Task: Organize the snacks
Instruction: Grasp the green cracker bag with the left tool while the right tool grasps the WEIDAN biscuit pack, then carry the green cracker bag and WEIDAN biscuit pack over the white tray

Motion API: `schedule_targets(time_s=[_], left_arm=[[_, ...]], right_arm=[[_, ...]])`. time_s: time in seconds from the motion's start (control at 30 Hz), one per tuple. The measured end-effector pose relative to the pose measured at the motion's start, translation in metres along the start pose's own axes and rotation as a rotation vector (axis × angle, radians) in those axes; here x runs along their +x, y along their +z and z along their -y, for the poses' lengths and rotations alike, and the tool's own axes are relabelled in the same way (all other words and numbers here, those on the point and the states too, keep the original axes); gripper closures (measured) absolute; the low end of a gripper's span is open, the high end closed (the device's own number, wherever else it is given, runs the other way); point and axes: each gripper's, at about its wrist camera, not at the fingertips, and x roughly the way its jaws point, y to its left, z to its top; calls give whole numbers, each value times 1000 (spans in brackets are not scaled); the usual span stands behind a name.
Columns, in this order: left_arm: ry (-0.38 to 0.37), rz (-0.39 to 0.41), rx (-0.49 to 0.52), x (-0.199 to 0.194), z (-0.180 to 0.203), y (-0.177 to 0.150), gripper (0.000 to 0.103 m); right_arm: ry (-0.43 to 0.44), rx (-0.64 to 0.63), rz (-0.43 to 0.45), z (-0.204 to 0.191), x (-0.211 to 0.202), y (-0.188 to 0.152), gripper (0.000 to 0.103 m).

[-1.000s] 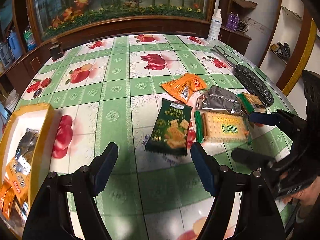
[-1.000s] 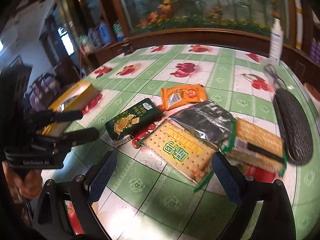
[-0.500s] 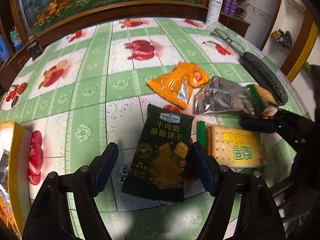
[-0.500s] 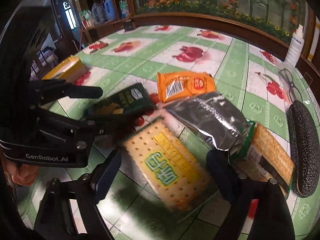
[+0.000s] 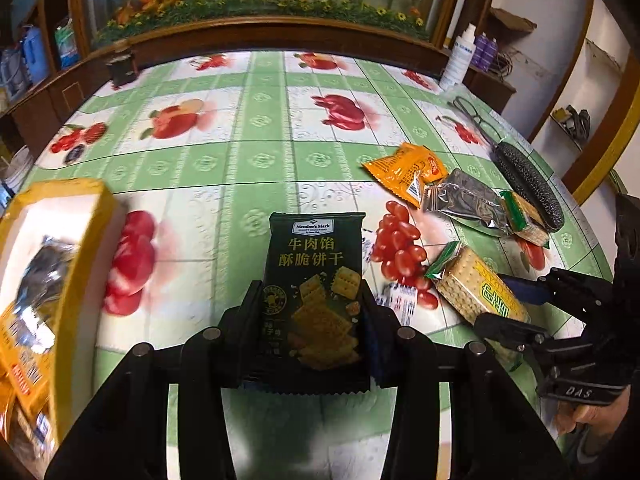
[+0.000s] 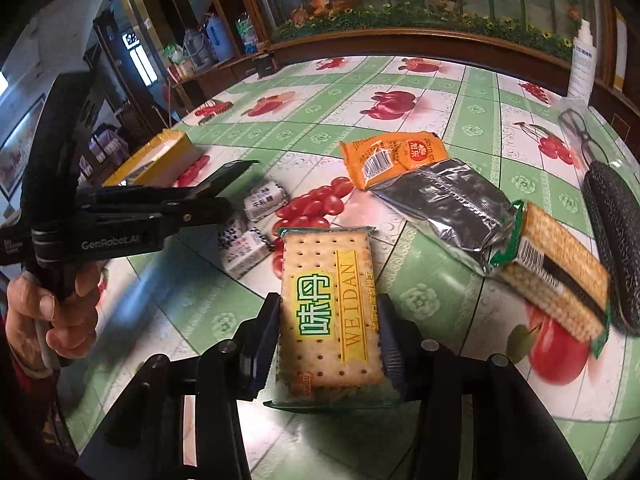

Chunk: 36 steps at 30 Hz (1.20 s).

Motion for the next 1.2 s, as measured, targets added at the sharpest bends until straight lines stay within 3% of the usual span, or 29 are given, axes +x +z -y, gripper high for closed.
schedule_targets(time_s=[0.3, 0.53, 0.73, 1.2], left_arm=[[105, 75, -62, -46, -16, -35, 61], [216, 125, -76, -74, -24, -53, 61], [289, 180, -95, -96, -34, -63, 61], [338, 253, -151, -127, -61, -76, 61]], right_arm=[[37, 75, 151, -32, -40, -8, 55], [74, 45, 257, -79, -64, -11, 55], [97, 9, 281, -113, -66, -6, 55], [113, -61, 309, -158, -67, 2, 55]])
